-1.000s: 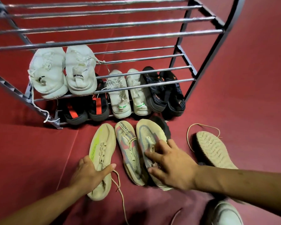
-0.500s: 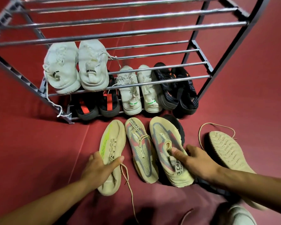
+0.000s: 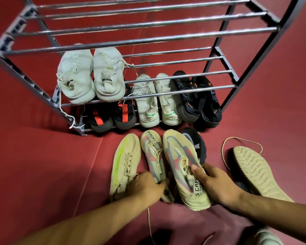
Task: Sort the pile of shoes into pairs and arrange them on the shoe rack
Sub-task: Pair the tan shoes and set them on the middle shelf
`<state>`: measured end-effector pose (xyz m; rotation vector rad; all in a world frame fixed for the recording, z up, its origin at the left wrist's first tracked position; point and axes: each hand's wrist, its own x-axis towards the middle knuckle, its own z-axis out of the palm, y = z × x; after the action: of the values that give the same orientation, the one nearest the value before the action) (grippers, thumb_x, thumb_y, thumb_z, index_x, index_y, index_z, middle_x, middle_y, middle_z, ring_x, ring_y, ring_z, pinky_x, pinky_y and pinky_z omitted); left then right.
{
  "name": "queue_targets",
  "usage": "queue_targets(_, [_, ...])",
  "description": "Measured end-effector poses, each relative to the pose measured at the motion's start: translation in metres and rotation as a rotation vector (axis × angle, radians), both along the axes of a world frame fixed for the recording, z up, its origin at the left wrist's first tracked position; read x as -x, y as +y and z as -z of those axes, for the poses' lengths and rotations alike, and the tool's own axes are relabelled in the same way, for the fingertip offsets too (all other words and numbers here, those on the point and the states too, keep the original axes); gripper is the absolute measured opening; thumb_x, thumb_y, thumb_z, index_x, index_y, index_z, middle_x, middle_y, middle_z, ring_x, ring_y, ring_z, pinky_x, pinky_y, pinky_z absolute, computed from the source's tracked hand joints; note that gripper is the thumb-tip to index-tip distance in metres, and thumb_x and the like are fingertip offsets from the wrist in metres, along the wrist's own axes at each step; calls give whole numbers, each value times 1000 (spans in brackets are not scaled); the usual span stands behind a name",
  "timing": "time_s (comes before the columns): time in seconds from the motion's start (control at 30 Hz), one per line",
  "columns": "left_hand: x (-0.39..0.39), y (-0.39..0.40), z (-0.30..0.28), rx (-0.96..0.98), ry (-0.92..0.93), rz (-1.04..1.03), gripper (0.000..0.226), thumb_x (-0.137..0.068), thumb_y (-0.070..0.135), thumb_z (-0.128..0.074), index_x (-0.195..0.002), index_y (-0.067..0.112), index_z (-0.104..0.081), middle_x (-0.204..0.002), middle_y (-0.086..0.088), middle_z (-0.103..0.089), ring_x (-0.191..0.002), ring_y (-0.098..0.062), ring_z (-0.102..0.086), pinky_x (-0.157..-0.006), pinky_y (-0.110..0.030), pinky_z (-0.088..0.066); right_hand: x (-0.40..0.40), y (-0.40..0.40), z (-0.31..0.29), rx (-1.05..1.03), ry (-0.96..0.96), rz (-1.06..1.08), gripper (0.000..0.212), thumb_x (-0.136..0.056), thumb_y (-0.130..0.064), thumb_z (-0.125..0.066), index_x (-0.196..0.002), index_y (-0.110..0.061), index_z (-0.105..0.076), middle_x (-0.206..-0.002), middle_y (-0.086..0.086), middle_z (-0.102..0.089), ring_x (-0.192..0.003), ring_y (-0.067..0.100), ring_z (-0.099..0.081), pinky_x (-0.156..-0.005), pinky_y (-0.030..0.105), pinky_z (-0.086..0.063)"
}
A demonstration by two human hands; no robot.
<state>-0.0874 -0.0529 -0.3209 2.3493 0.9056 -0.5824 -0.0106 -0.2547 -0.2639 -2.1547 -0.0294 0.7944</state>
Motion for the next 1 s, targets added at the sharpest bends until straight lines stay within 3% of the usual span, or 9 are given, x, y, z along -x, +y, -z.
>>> queue_targets(0.1, [-3, 4, 7, 42, 34, -91, 57, -61, 64, -63, -99, 22, -56, -97, -2, -70, -95, -31, -67, -85, -42, -55, -2, -3, 1, -29, 16, 2, 45, -93, -54, -55, -85, -11, -64, -77, 2, -73, -75, 21, -68, -76, 41, -55])
queue_targets(0.23, [4, 23, -23, 130, -91, -72, 29, -74, 45, -57, -95, 25, -54, -93, 3, -70, -86, -24, -66, -81, -37, -54, -6, -10, -3, -176, 99, 61, 45, -92, -51, -59, -88, -7, -70, -83, 11, -77, -78, 27, -72, -83, 51, -56])
queue_targets(0.3, [2, 53, -53, 86, -84, 135, 15, -87, 32, -51, -93, 20, -58, -91, 1, -66, -86, -22, -63, -77, -33, -50, -6, -16, -9, -253, 83, 94, 43, -89, -51, -63, -88, -8, -72, -84, 14, -77, -73, 20, -69, -81, 51, -55])
queue_targets(0.47, [-6, 125, -126, -391, -113, 756, 39, -81, 41, -29, -96, 27, -62, -85, 9, -40, -86, -16, -44, -78, -38, -46, 5, -21, -26, -393, 40, 114, 38, -80, -49, -74, -83, -11, -71, -76, 16, -73, -67, 17, -62, -67, 40, -49])
queue_targets(0.6, [-23, 138, -140, -439, -288, 1211, 28, -81, 33, -55, -105, 42, -68, -92, 16, -51, -84, -15, -43, -69, -40, -49, 14, -17, -31, -471, 15, 174, 30, -80, -36, -71, -86, -6, -71, -74, 17, -72, -66, 16, -63, -61, 29, -49])
queue_targets(0.67, [-38, 117, -117, -469, -378, 1296, 30, -72, 26, -60, -97, 38, -70, -96, 17, -57, -94, -18, -51, -78, -41, -48, 15, -18, -32, -468, 4, 177, 21, -85, -28, -69, -86, -7, -72, -70, 6, -72, -63, 12, -63, -57, 24, -49])
queue_targets(0.77, [-43, 85, -66, -464, -507, 1209, 33, -78, 23, -48, -99, 33, -71, -104, 10, -65, -113, -22, -56, -106, -45, -36, 16, -15, -28, -434, 39, 148, 16, -90, -23, -68, -87, -8, -74, -77, 9, -76, -68, 13, -66, -62, 28, -50])
queue_targets(0.83, [-41, 81, -39, -421, -545, 1009, 34, -83, 27, -59, -116, 26, -65, -117, 4, -62, -120, -26, -53, -109, -43, -32, 15, -12, -23, -398, 69, 125, 22, -89, -29, -71, -89, -8, -74, -83, 15, -76, -71, 16, -66, -67, 34, -51])
queue_targets(1.0, [-9, 88, -12, -160, -533, 121, 73, -76, 60, -64, -133, 17, -49, -127, -2, -50, -120, -25, -46, -104, -44, -38, 17, -8, -5, -349, 147, 125, 37, -88, -37, -71, -85, 0, -71, -74, 10, -74, -67, 14, -61, -65, 31, -48])
